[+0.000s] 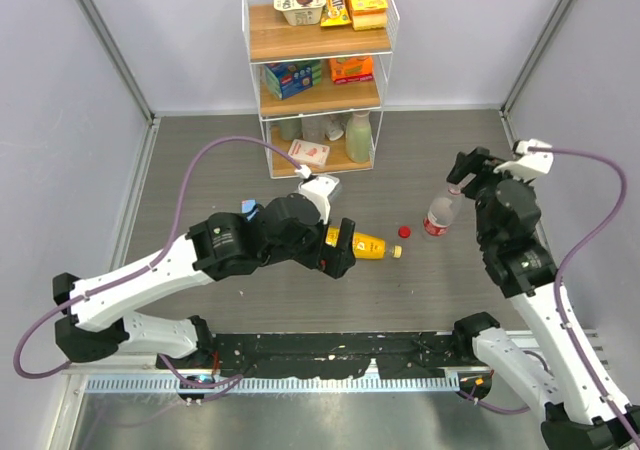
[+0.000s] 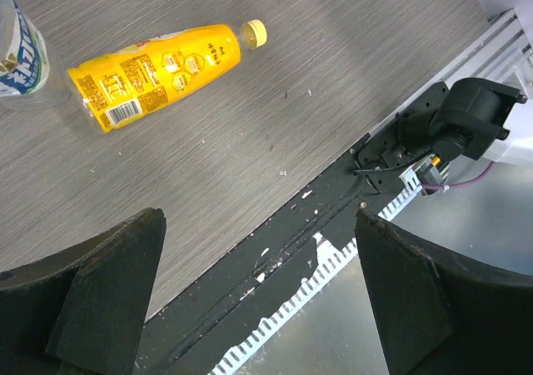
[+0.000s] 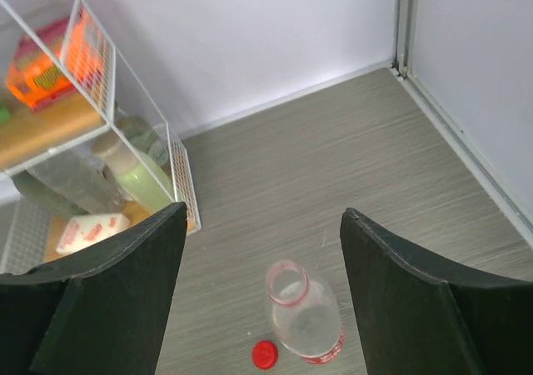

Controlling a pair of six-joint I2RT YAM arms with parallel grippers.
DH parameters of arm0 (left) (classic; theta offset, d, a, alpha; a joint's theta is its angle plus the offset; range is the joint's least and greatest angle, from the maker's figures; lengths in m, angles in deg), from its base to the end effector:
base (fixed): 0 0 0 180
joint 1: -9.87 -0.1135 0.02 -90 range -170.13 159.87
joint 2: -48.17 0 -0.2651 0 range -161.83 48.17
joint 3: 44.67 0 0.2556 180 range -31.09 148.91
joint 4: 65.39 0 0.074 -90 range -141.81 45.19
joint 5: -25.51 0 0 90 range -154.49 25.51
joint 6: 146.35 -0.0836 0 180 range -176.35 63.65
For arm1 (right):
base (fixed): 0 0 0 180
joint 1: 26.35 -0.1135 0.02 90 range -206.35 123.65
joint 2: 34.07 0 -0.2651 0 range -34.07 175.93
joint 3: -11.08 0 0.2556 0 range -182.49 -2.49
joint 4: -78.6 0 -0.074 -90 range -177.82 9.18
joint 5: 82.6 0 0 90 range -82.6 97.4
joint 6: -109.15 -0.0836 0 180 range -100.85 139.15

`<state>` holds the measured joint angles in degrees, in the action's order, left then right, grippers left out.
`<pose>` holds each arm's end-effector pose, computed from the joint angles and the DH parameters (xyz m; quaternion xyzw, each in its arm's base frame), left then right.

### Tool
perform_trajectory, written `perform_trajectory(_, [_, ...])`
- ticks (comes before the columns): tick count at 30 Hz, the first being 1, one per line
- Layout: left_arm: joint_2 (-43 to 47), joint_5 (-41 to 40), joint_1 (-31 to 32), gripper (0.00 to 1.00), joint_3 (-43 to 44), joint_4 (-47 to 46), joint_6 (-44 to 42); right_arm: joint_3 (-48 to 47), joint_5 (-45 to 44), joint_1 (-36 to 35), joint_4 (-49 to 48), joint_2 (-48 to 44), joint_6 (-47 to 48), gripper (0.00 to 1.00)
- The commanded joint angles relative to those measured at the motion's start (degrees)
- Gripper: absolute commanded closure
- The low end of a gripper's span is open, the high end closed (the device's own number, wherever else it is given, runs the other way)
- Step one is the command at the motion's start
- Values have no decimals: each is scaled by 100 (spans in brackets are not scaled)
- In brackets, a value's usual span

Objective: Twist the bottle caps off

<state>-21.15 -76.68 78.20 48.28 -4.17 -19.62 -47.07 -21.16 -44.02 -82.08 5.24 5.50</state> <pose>0.1213 -0.2574 0.3690 0.1978 0.8712 -0.2905 0.3427 0.2067 0.0239 0.3628 0.1494 0.6938 0.0156 0.7043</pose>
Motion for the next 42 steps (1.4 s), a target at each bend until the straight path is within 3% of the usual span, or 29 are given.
perform_trajectory(1, [-239,76,-22,1,412,9,-140,-1647,-380,-17,2173,357,-823,21])
perform_trajectory(4, [-485,260,-136,0,587,26,-114,-2370,-46,-17,2852,743,-938,21])
perform_trajectory(7, [-775,672,-355,0,833,53,0,-3388,1183,-17,3415,1078,-894,19])
perform_trajectory(11, [-1030,1103,-619,0,1159,61,114,-3821,2371,-17,3172,1053,-937,10])
perform_trajectory(15, [-1119,1735,-1067,0,1300,-184,378,-3401,2118,-17,2503,543,-1614,8])
perform_trajectory(23, [-847,2430,-1902,0,1283,-439,721,-3347,2538,-17,2625,788,-2098,6])
perform_trajectory(30, [-110,2774,-2772,0,439,-414,845,-4848,3566,-26,5022,2220,-1871,2])
perform_trajectory(34, [313,2932,-3378,0,71,-203,783,-5218,4076,-17,5227,2599,-1949,2])
perform_trajectory(36, [532,3107,-3747,1,-123,-150,792,-5420,4867,-8,5175,2748,-975,2])
perform_trajectory(42, [727,3486,-4364,0,-204,43,389,-5473,3744,27,5473,2775,-1614,2])
